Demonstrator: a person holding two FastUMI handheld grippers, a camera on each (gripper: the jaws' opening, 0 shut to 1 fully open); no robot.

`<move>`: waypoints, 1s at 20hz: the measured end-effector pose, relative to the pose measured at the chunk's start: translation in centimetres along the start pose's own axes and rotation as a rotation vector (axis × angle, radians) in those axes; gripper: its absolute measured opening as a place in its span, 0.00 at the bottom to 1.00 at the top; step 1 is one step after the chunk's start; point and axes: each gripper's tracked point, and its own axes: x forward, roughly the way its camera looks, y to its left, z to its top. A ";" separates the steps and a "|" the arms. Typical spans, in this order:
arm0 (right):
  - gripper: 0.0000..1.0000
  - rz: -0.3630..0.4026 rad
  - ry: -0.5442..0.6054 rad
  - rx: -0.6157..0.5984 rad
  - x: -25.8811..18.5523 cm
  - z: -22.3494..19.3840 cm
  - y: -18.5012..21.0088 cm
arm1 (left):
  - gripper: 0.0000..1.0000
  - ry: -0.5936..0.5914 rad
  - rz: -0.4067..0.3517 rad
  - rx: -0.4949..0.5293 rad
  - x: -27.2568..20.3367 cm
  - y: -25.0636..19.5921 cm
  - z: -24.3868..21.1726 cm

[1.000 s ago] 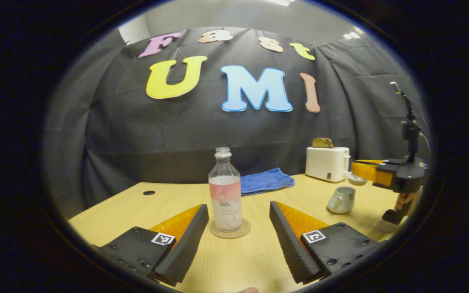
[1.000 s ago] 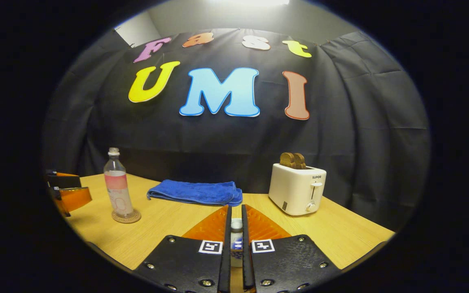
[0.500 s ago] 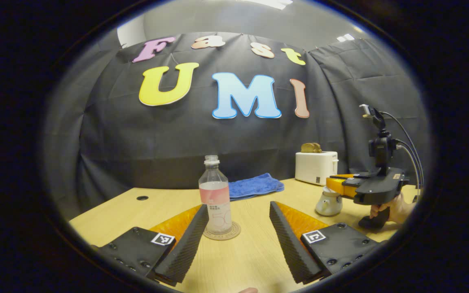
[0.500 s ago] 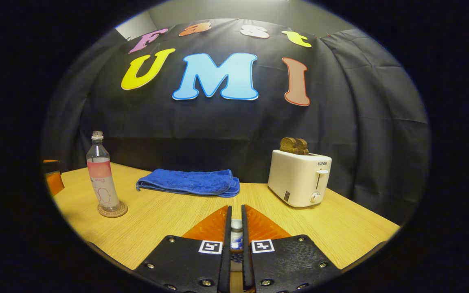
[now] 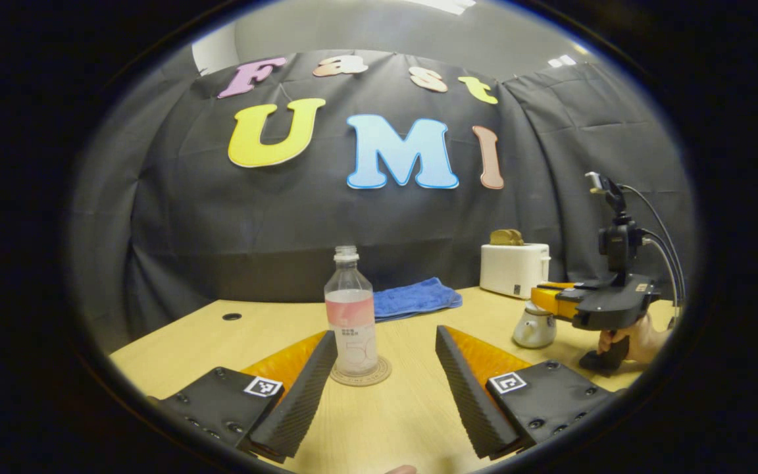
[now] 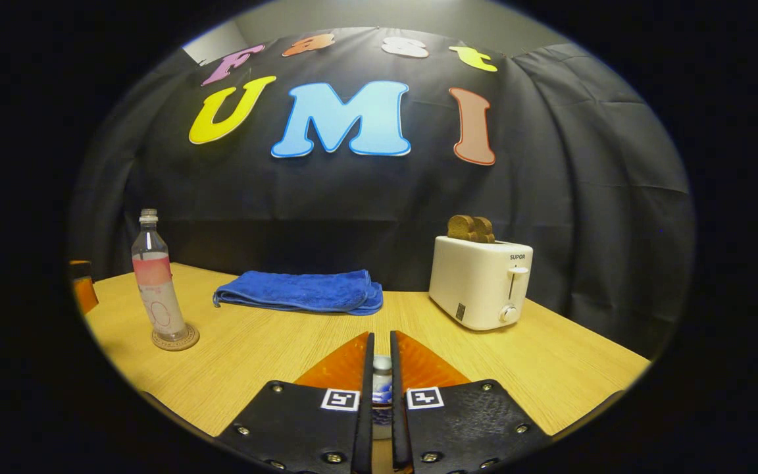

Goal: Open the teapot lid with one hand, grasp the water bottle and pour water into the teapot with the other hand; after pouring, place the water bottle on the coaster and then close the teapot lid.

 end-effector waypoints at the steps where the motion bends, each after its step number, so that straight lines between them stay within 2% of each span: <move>1: 0.12 -0.001 -0.012 -0.002 0.4 -0.3 0.0 | 1.00 -0.002 -0.002 0.002 0.0 -0.2 0.0; 3: 0.12 -0.013 0.002 -0.010 0.2 -0.1 -0.3 | 1.00 0.000 -0.002 0.005 0.0 -0.1 0.0; 5: 0.19 -0.037 0.017 -0.031 0.1 -0.2 -0.5 | 1.00 0.008 -0.002 0.000 0.0 -0.1 -0.3; 6: 0.46 -0.045 0.019 -0.042 0.0 -0.1 -0.7 | 1.00 0.011 0.001 -0.004 -0.2 -0.1 -0.3; 8: 0.74 -0.049 0.009 -0.034 -0.7 0.6 -0.8 | 1.00 0.007 0.020 -0.014 -0.5 0.2 -0.1; 9: 0.75 -0.043 -0.001 -0.018 -1.4 1.1 -0.6 | 1.00 0.006 0.026 -0.021 -0.7 0.1 -0.1; 11: 0.83 -0.033 -0.021 -0.004 -3.3 2.1 -0.1 | 1.00 0.003 0.034 -0.041 -1.3 -0.4 -0.2; 16: 0.83 -0.022 -0.034 0.036 -10.3 1.9 1.8 | 1.00 0.007 0.058 -0.092 -2.6 -2.6 -0.8; 20: 0.83 -0.003 -0.034 0.012 -14.2 -0.1 3.6 | 1.00 0.017 0.061 -0.115 -4.2 -5.4 -2.1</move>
